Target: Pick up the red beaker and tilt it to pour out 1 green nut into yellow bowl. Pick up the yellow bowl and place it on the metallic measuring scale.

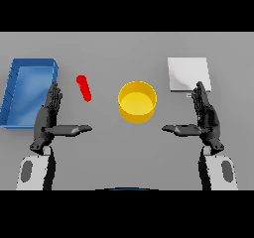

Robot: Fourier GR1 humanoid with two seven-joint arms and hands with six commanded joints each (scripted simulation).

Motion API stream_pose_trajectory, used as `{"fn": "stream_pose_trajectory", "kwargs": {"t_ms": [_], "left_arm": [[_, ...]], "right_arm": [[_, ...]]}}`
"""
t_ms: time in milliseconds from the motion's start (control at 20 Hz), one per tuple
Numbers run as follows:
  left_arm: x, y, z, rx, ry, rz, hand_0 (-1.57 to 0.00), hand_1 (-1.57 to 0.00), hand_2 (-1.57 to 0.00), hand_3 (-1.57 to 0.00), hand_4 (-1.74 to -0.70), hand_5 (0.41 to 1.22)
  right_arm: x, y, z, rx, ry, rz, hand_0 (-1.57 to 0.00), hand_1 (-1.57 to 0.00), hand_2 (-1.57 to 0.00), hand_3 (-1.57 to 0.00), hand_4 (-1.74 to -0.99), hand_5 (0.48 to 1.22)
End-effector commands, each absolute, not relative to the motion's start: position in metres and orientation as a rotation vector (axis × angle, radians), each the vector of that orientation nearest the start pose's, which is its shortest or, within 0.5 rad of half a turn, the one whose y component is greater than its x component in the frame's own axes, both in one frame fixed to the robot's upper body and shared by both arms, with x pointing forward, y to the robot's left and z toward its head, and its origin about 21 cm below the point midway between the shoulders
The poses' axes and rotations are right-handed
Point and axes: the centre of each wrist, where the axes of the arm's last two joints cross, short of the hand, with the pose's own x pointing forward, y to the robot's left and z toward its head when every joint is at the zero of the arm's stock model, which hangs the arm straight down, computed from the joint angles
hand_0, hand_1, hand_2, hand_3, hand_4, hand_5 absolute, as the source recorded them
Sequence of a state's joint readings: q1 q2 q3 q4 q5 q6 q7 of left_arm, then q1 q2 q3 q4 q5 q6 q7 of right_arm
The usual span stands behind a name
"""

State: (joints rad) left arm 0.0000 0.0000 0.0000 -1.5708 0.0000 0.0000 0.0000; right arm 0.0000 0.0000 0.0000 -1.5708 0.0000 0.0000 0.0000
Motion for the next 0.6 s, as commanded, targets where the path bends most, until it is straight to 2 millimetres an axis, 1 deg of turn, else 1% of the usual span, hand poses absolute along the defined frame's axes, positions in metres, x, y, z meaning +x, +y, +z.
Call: {"fn": "stream_pose_trajectory", "kwargs": {"t_ms": [0,250,300,350,400,450,500,550], "left_arm": [[0.248,0.229,-0.003,0.0,-1.572,0.001,0.0,0.0,0.0,0.0,-1.2,0.677],[0.242,0.224,-0.002,-0.003,-1.576,-0.001,0.0,0.0,0.0,0.0,-1.2,0.677],[0.234,0.224,0.001,0.017,-1.603,-0.077,0.0,0.0,0.0,0.0,-1.2,0.677],[0.229,0.225,0.005,0.033,-1.621,-0.122,0.0,0.0,0.0,0.0,-1.2,0.677],[0.225,0.227,0.009,0.041,-1.627,-0.153,0.0,0.0,0.0,0.0,-1.2,0.677],[0.225,0.227,0.01,0.048,-1.607,-0.173,0.0,0.0,0.0,0.0,-1.2,0.674],[0.22,0.227,0.011,0.052,-1.608,-0.178,0.0,0.0,0.0,0.0,-1.2,0.672],[0.219,0.222,0.012,0.046,-1.599,-0.181,0.0,0.0,0.0,0.0,-1.2,0.668]], "right_arm": [[0.249,-0.229,-0.002,-0.001,-1.57,-0.001,0.0,0.0,0.0,0.0,-1.177,0.572],[0.253,-0.233,0.0,-0.012,-1.567,0.001,0.0,0.0,0.0,0.0,-1.177,0.572],[0.248,-0.237,0.004,-0.088,-1.607,0.103,0.0,0.0,0.0,0.0,-1.177,0.572],[0.244,-0.235,0.007,-0.124,-1.63,0.161,0.0,0.0,0.0,0.0,-1.178,0.573],[0.242,-0.234,0.007,-0.145,-1.632,0.195,0.0,0.0,0.0,0.0,-1.183,0.576],[0.242,-0.235,0.007,-0.151,-1.621,0.213,0.0,0.0,0.0,0.0,-1.19,0.579],[0.238,-0.237,0.006,-0.158,-1.629,0.233,0.0,0.0,0.0,0.0,-1.193,0.582],[0.239,-0.238,0.008,-0.163,-1.628,0.235,0.0,0.0,0.0,0.0,-1.194,0.583]]}}
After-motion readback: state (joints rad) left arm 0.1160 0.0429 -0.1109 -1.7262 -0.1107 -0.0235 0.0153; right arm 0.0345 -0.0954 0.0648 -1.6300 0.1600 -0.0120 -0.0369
